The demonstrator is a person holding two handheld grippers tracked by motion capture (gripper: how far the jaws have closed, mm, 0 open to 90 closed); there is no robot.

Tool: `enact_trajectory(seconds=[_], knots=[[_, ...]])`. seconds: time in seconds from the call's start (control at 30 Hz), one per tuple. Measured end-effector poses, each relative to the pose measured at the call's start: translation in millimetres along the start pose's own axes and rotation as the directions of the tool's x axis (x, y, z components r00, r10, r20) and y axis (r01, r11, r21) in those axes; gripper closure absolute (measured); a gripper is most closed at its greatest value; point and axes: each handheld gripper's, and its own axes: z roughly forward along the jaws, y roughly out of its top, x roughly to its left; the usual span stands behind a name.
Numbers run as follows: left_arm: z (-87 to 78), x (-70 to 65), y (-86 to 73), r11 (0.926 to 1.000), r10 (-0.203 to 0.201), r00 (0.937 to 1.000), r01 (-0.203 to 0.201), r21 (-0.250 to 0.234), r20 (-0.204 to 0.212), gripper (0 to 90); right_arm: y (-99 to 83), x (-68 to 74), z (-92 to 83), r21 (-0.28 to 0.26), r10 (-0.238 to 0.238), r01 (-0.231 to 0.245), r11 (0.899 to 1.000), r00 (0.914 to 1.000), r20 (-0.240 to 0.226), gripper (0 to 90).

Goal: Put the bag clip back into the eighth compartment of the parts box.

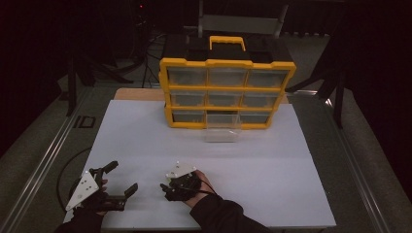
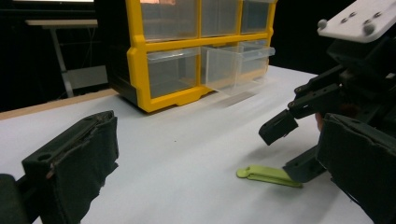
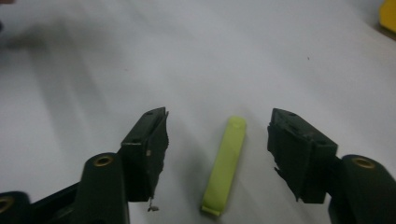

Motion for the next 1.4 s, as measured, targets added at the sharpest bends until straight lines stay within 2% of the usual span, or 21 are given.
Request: enact_trajectory(seconds=[0.4,0.77,1.07,1.27,1.4], knots=[[0.6,-0.1,-0.3,1.0,-0.001,1.0,0.001,0.003,0.005,0.0,-2.2,1.9,13.1,0.088,0.011,-0.015,0.996,0.9989,0.046,53.2],[0.9,-0.1,-0.5,1.0,0.001,1.0,-0.001,0.006,0.004,0.0,-4.0,0.9,19.7,0.132,0.032,-0.042,0.99,0.9968,0.073,65.2],[1.0,-0.4,-0.6,0.9999,0.003,1.0,-0.003,0.009,0.001,0.0,-2.7,2.0,20.8,0.142,0.07,-0.079,0.987,0.995,0.071,77.6],[1.4,-0.1,-1.0,1.0,0.001,1.0,-0.001,0.008,0.002,0.0,-1.8,0.3,20.1,0.145,0.077,-0.087,0.986,0.9945,0.071,78.3],[1.6,0.3,-1.2,0.9999,0.002,1.0,-0.002,0.012,0.004,0.0,1.2,-2.7,14.5,0.134,0.06,-0.069,0.989,0.9958,0.069,78.4]])
